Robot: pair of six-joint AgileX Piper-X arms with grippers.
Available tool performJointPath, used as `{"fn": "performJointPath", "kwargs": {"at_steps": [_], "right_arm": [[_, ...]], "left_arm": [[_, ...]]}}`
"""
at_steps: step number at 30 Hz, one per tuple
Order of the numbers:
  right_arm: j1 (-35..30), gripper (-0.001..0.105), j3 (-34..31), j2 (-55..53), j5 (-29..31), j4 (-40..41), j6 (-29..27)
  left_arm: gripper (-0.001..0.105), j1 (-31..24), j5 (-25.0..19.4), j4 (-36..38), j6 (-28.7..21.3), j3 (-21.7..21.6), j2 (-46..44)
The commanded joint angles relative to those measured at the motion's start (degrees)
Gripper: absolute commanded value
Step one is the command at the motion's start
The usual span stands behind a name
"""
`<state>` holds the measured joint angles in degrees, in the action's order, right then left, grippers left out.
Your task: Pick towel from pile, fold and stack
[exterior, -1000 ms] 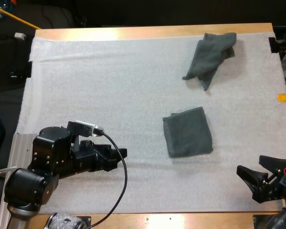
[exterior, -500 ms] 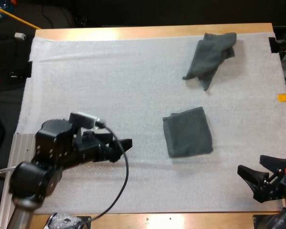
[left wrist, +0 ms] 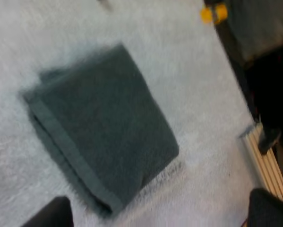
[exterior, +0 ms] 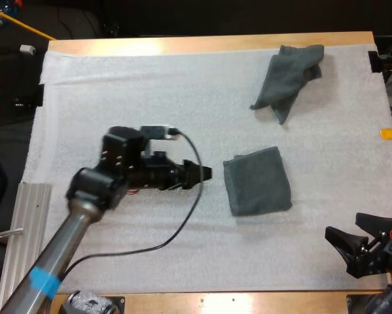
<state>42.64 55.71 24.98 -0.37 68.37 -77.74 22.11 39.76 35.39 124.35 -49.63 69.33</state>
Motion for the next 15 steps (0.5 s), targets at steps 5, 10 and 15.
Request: {"fn": "performJointPath", "kwargs": {"at_steps": [5,10,15], "right_arm": [[-0.2,0.069,0.5,-0.2,5.0,1.3,1.1],[-0.2,0.069,0.5,-0.2,9.3,4.7,3.6],[-0.2,0.069,0.5,-0.2,9.3,6.1,3.6]], "left_arm": [[0.071,5.4,-0.4,-7.0,3.2,-0.2,9.5],[0.071,8.0,-1.8,-12.6,7.5,-0.2,17.3],[0.071,9.1,-1.8,-18.5,13.2,-0.2,23.6]]}}
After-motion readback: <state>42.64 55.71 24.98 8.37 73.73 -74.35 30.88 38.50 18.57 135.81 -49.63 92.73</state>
